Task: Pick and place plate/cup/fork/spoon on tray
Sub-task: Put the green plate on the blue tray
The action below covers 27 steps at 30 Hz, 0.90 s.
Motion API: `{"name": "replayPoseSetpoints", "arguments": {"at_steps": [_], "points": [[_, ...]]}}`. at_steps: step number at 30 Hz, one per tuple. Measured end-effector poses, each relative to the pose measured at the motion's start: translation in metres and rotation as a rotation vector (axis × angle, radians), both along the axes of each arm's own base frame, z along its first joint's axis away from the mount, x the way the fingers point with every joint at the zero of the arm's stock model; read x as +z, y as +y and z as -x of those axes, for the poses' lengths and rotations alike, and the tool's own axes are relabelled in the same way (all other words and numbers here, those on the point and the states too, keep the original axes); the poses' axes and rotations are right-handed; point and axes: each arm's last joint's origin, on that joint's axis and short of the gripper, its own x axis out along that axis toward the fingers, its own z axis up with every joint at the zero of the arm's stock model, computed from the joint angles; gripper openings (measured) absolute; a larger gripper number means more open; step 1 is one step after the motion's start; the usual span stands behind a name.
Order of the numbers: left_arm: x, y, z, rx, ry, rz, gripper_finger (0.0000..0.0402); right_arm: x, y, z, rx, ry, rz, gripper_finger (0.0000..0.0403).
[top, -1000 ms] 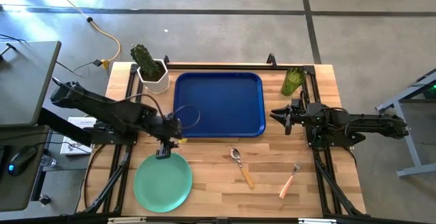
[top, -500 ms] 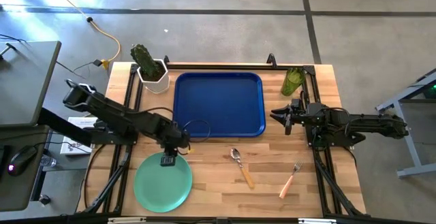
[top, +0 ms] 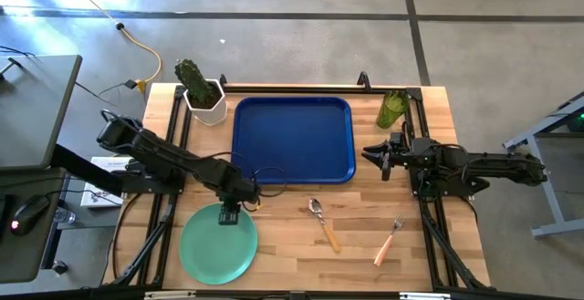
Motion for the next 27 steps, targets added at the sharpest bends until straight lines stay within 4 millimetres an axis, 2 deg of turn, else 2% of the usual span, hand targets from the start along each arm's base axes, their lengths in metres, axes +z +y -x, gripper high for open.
{"name": "replayPoseSetpoints", "arguments": {"at_steps": [14,19,22,27], "points": [[-0.036,-0.003,-0.009,-0.027,0.13,-0.04,0.0165,0.0,0.0,0.0,0.0,0.0,0.0,0.0113],[-0.043,-0.004,-0.011,-0.036,0.151,-0.048,0.0164,0.0,0.0,0.0,0.0,0.0,0.0,0.0113],[-0.043,-0.004,-0.011,-0.036,0.153,-0.046,0.0148,0.0,0.0,0.0,0.0,0.0,0.0,0.0113],[-0.043,-0.004,-0.011,-0.036,0.152,-0.046,0.0094,0.0,0.0,0.0,0.0,0.0,0.0,0.0113]]}}
